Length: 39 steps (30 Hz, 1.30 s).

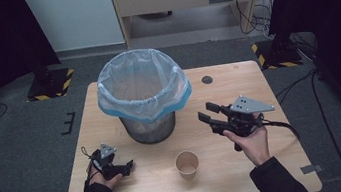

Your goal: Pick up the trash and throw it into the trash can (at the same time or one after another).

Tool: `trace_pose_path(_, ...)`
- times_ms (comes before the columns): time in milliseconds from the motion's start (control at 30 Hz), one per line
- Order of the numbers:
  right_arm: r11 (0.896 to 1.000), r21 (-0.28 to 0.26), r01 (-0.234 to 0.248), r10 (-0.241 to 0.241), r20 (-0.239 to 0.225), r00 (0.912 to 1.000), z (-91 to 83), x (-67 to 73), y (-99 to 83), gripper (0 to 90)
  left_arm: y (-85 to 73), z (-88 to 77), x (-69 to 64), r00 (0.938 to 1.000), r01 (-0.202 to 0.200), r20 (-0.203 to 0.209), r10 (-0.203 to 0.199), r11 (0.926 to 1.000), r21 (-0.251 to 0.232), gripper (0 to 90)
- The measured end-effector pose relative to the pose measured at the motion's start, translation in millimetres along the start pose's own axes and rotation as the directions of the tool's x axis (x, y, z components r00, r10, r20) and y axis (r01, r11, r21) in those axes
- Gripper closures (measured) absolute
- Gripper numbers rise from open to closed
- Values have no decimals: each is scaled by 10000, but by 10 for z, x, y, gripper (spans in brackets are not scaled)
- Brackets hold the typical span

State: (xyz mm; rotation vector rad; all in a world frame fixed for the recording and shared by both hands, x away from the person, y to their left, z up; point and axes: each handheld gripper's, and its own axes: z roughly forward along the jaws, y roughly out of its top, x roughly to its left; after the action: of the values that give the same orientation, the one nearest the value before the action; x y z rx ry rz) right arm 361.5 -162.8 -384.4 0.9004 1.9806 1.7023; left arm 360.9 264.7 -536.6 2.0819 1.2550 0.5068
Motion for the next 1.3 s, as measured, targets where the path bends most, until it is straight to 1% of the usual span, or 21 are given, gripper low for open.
trace_pose_path(33,9997,239,-7,8,-25,10000,2,5,-42,522,0,0,0,10000,2,1,-2,10000,1,0)
trace_pose_path(67,9994,326,91,-90,-29,10000,3,4,-82,524,0,0,0,10000,1,2,-1,10000,1,0)
trace_pose_path(200,9974,714,88,-78,-143,9999,8,26,-212,532,0,0,0,10000,3,4,-3,10000,1,0)
trace_pose_path(267,9956,938,20,1,-230,9997,19,39,-287,544,0,0,0,10000,2,4,-2,10000,2,0)
trace_pose_path(333,9904,1383,53,-3,-359,9994,46,70,-404,554,0,0,0,10000,2,4,-2,10000,1,0)
trace_pose_path(400,9816,1908,90,15,-548,9985,86,100,-517,562,0,0,0,10000,3,4,-3,10000,-1,0)
trace_pose_path(467,9713,2377,-62,254,-777,9967,145,128,-615,568,0,0,0,10000,3,3,-3,10000,-1,0)
trace_pose_path(500,9645,2641,-37,289,-916,9954,182,145,-660,574,0,0,0,10000,2,4,-2,10000,2,0)
trace_pose_path(533,9612,2759,-9,295,-996,9946,202,156,-684,580,0,0,0,10000,4,3,-4,10000,0,0)
trace_pose_path(600,9539,3001,-110,491,-1200,9916,241,188,-735,591,0,0,0,10000,1,5,-1,10000,3,0)
trace_pose_path(867,9272,3745,-40,618,-1426,9878,316,228,-841,632,0,0,0,10000,3,4,-3,10000,1,0)
trace_pose_path(900,9212,3892,-35,642,-1430,9876,332,234,-865,635,0,0,0,10000,4,3,-4,10000,0,0)
trace_pose_path(1033,9060,4233,-56,757,-1490,9859,384,249,-922,665,0,0,0,10000,3,3,-3,10000,0,0)
trace_pose_path(1100,8943,4475,4,749,-1505,9858,407,257,-949,682,0,0,0,10000,4,4,-4,10000,0,0)
trace_pose_path(1167,8876,4606,17,783,-1546,9849,422,262,-966,705,0,0,0,10000,5,3,-5,10000,-1,0)
trace_pose_path(1233,8833,4689,55,759,-1546,9851,428,262,-972,735,0,0,0,10000,3,4,-3,10000,1,0)
trace_pose_path(1267,8821,4711,75,744,-1550,9851,428,261,-973,753,0,0,0,10000,4,5,-4,10000,-1,0)
trace_pose_path(1300,8782,4783,23,807,-1529,9849,425,264,-972,779,0,0,0,10000,5,4,-5,10000,-1,0)
